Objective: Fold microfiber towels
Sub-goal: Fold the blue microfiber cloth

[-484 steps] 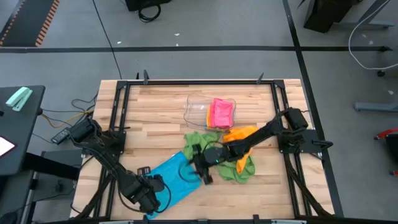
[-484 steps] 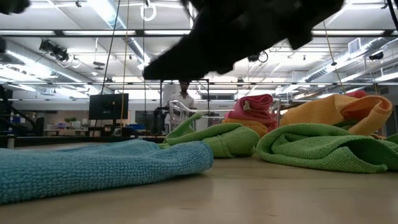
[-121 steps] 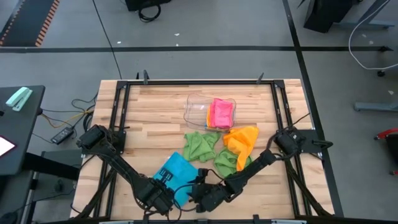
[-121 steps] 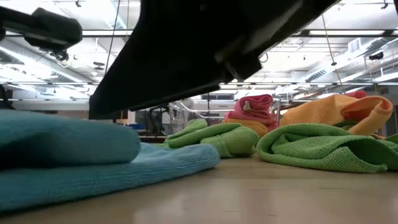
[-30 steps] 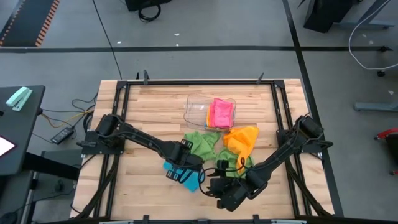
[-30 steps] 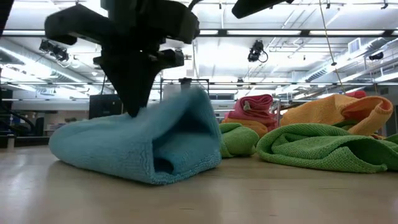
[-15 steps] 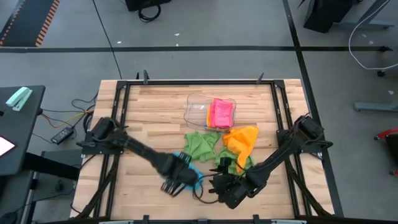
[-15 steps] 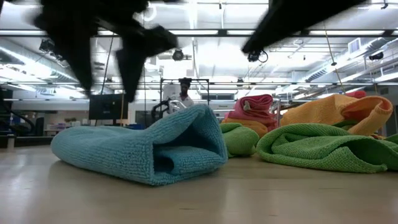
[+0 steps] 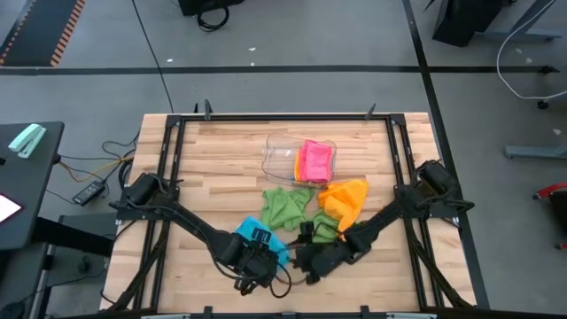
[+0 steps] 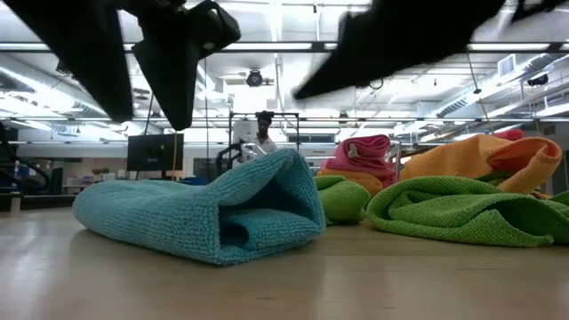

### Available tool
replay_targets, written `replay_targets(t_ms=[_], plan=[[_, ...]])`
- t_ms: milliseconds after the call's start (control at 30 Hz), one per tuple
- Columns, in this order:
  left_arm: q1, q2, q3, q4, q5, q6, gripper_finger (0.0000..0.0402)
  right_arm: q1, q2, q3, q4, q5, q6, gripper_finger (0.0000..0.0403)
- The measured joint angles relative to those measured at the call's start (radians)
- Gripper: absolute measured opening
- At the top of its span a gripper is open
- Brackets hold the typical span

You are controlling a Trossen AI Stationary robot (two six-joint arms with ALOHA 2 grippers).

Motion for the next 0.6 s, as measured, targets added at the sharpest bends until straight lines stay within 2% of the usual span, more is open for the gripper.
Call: replay_targets(t_ms=[167, 267, 467, 600], plan=[[-0.020, 0.000, 0.000, -0.028, 0.004, -0.118, 0.0188, -0.060, 0.002, -0.069, 0.000, -0.025, 0.009, 0.0220], [-0.042, 0.000, 0.000, -0.041, 0.005, -0.124, 0.0182, -0.085, 0.016, -0.095, -0.007, -0.078, 0.020, 0.0220], [-0.074, -0.002, 0.005, -0.124, 0.041, -0.164, 0.0171, -0.090, 0.043, -0.129, 0.071, -0.088, -0.005, 0.0220], [-0.106, -0.011, 0.008, -0.170, 0.058, -0.169, 0.0166, -0.090, 0.097, -0.098, 0.082, -0.092, -0.021, 0.0220]])
